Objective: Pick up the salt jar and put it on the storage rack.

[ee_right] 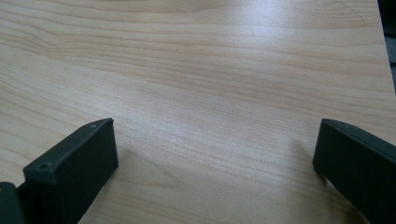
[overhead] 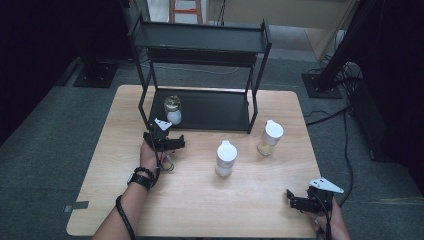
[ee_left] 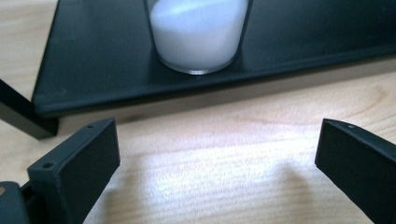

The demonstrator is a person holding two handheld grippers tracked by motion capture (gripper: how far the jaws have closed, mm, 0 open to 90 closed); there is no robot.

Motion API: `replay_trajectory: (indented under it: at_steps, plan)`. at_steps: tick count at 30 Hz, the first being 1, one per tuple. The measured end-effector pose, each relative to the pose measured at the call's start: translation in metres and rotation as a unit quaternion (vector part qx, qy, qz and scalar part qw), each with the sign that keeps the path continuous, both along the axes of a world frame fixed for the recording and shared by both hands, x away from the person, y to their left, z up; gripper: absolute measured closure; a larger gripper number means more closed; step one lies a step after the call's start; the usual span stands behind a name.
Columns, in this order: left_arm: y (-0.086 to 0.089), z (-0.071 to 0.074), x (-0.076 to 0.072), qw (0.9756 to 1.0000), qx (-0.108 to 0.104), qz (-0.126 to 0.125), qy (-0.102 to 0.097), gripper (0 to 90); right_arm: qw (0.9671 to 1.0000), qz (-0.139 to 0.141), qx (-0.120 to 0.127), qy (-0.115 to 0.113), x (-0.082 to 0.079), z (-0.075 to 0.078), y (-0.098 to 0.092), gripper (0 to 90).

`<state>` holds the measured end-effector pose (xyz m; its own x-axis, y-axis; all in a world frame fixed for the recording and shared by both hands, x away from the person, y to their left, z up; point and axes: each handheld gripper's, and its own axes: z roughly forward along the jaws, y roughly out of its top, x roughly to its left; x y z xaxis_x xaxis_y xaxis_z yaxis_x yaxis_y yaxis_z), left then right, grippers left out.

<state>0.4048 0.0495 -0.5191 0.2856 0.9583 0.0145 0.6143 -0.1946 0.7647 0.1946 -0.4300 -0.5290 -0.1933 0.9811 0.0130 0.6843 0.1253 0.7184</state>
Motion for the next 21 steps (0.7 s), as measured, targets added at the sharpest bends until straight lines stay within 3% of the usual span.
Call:
replay_trajectory:
  at_steps: [8, 21]
  plan:
    - [-0.001, -0.002, -0.003, 0.9994, 0.025, 0.001, 0.023, 0.0, 1.0, 0.0, 0.0, 0.0, 0.0, 0.0, 0.0, 0.0]
    - [0.005, -0.003, -0.012, 0.9993, 0.01, -0.008, 0.035, 0.0, 1.0, -0.001, -0.001, -0.001, 0.0, 0.0, 0.001, 0.0]
